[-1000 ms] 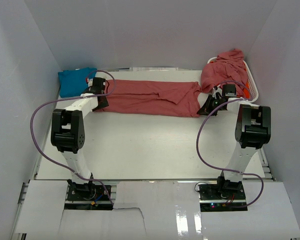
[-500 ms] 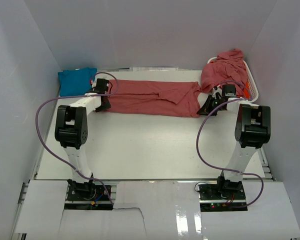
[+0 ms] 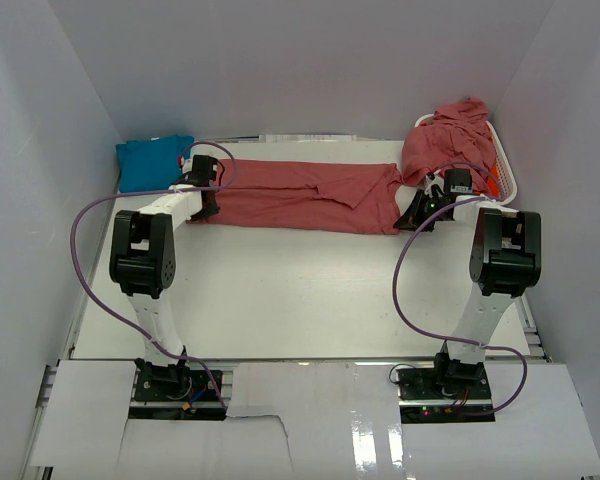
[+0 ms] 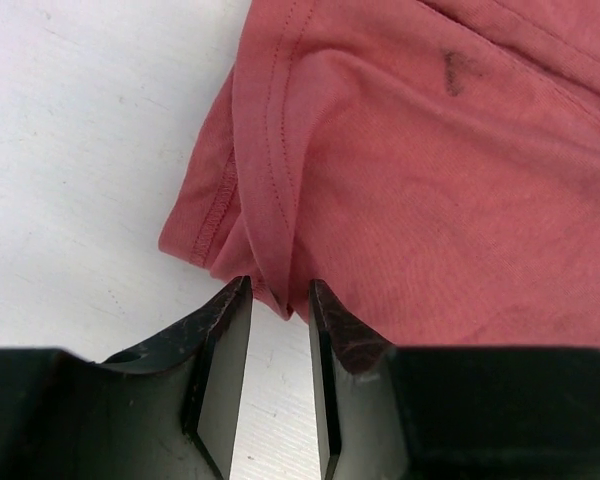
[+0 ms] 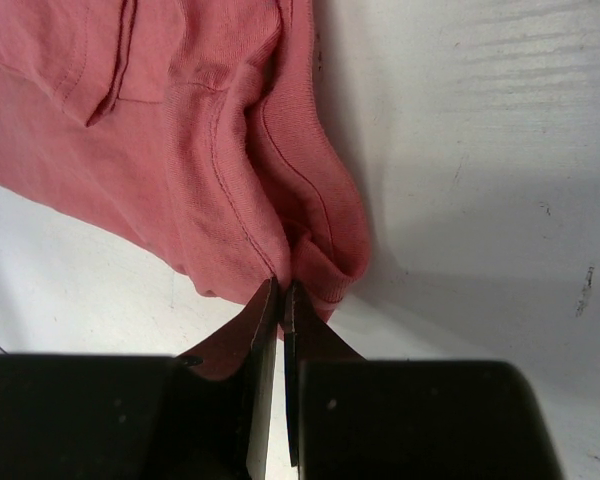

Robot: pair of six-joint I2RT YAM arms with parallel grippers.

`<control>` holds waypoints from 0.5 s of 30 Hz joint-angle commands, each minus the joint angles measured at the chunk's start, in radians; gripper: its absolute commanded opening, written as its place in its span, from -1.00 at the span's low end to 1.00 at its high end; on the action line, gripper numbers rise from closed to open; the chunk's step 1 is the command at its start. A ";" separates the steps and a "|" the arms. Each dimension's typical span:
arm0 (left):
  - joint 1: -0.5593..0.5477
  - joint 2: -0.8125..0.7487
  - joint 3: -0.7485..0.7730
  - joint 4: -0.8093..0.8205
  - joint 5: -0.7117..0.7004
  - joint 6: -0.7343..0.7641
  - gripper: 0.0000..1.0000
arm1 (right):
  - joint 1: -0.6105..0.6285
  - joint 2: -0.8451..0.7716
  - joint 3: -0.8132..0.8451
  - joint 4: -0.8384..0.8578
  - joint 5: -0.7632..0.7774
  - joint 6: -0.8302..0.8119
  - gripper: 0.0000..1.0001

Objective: Fold and stack the t-shirts
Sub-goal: Fold the other side of the tshirt into a rectangle

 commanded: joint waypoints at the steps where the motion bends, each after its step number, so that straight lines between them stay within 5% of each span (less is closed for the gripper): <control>1: -0.005 -0.026 0.016 0.013 -0.035 0.001 -0.21 | -0.005 0.011 0.031 0.028 -0.025 -0.006 -0.85; 9: -0.005 -0.024 0.003 0.013 -0.034 -0.017 -0.42 | -0.005 0.011 0.031 0.026 -0.025 -0.006 -0.85; 15: -0.005 -0.024 -0.005 0.009 -0.040 -0.022 -1.00 | -0.005 0.010 0.031 0.026 -0.023 -0.006 -0.84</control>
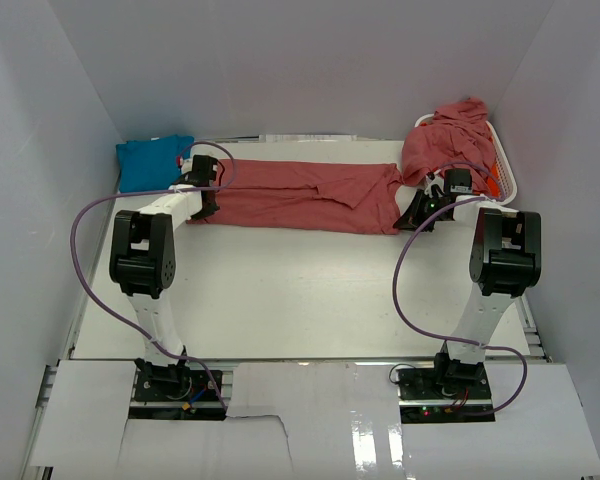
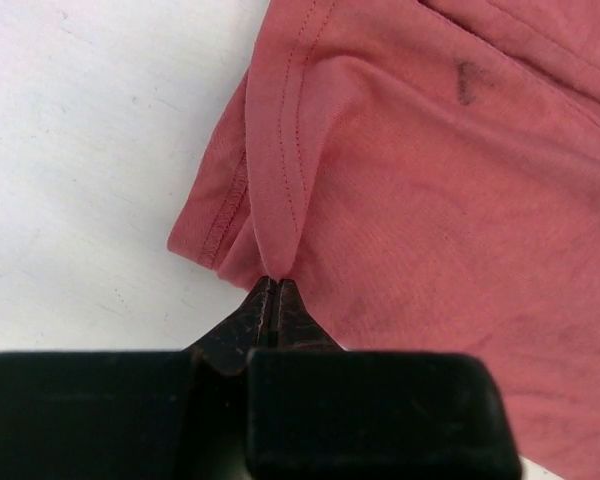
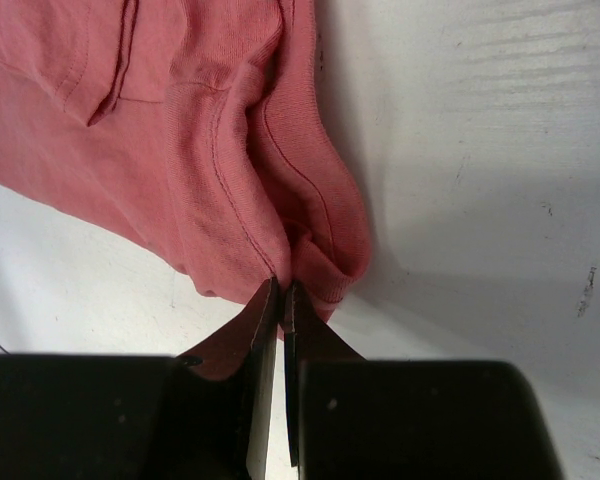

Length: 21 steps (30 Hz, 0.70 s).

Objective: Fold and stack the t-shirts
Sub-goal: Fold the other side of the tshirt into a rectangle

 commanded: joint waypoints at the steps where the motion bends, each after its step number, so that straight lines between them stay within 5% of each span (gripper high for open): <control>1: -0.005 -0.026 -0.006 0.009 -0.021 -0.006 -1.00 | -0.005 0.010 0.031 0.025 -0.021 -0.005 -0.85; 21: 0.067 -0.102 -0.139 0.033 -0.059 0.052 -1.00 | -0.007 0.042 0.077 -0.024 0.027 0.002 -0.85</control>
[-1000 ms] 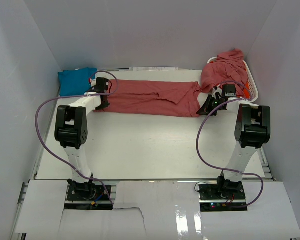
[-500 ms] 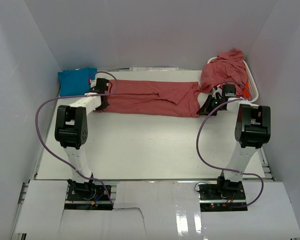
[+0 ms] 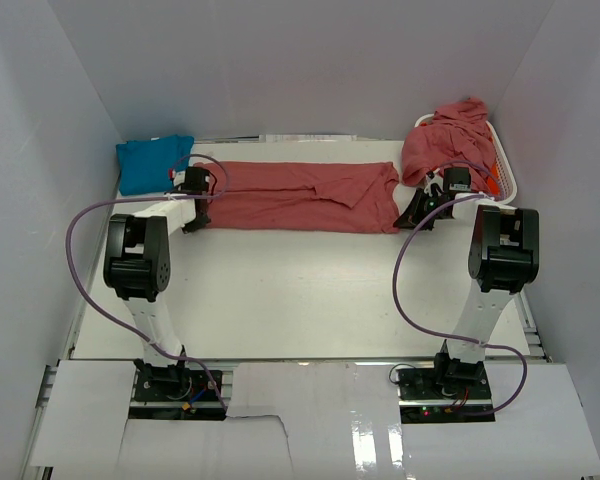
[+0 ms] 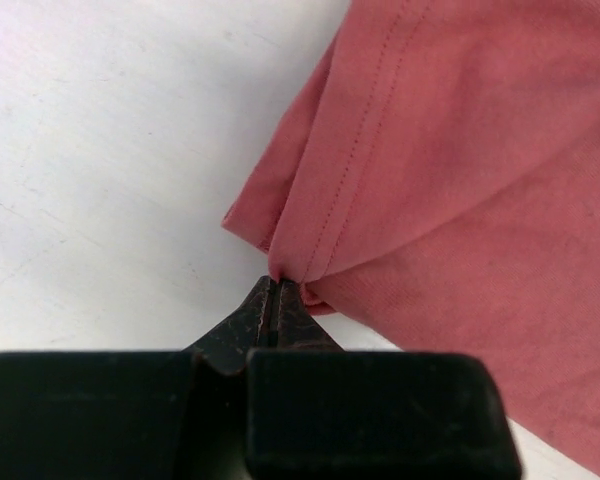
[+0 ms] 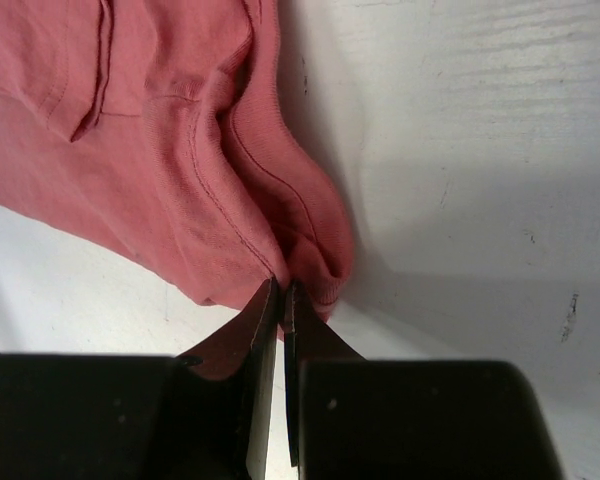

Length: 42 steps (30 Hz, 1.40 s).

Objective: Fold and stack the t-shirts
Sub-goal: Fold the other side of the tshirt into a rectangle

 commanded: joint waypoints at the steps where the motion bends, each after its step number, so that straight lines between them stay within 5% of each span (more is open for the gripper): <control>1: 0.028 -0.068 -0.020 0.017 -0.024 0.031 -1.00 | -0.008 0.011 0.048 -0.020 0.020 0.001 -0.85; 24: 0.096 -0.016 0.113 0.017 -0.005 0.090 -1.00 | -0.051 0.012 0.068 -0.069 0.063 -0.002 -0.85; 36: 0.137 -0.045 0.055 0.016 0.057 0.094 -1.00 | -0.057 0.020 0.080 -0.074 0.061 0.001 -0.84; 38: 0.137 -0.057 0.040 0.016 0.069 0.094 -0.76 | -0.057 0.023 0.085 -0.074 0.060 0.002 -0.85; 42: 0.137 -0.071 0.020 0.003 0.061 0.086 0.63 | -0.057 0.024 0.090 -0.075 0.056 0.004 -0.85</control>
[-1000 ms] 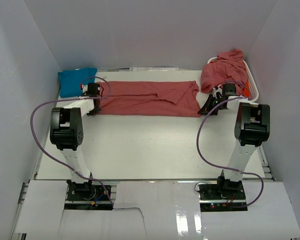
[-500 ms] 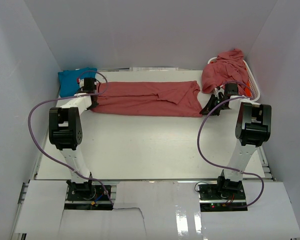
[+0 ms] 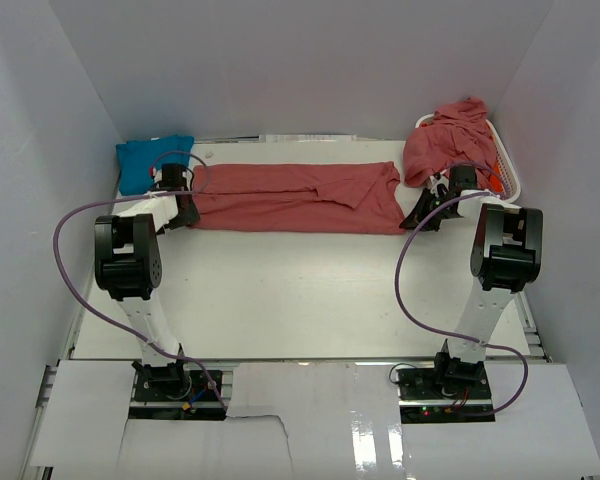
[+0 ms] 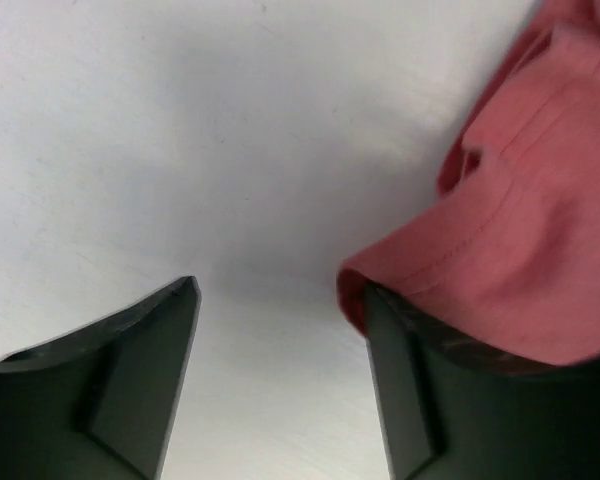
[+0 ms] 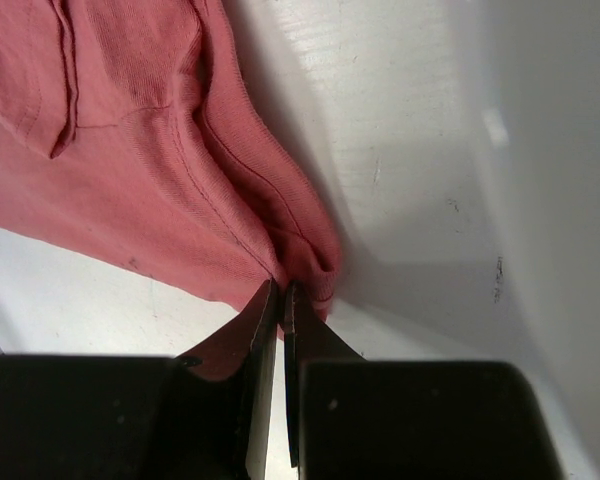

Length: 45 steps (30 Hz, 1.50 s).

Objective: Fold and stack the t-shirts
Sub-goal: Fold the other side of the tshirt into a rectangle

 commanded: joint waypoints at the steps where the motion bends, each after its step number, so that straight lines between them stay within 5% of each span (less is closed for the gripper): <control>1: 0.012 -0.074 -0.011 -0.011 -0.018 -0.016 0.74 | -0.023 0.008 0.045 0.015 0.025 0.000 -0.85; 32: 0.182 -0.109 -0.009 -0.100 0.055 -0.036 0.80 | -0.025 0.018 0.050 0.015 0.009 0.008 -0.85; 45: 0.205 -0.212 0.058 -0.079 0.343 -0.099 0.81 | -0.023 0.034 0.055 0.018 -0.006 0.009 -0.84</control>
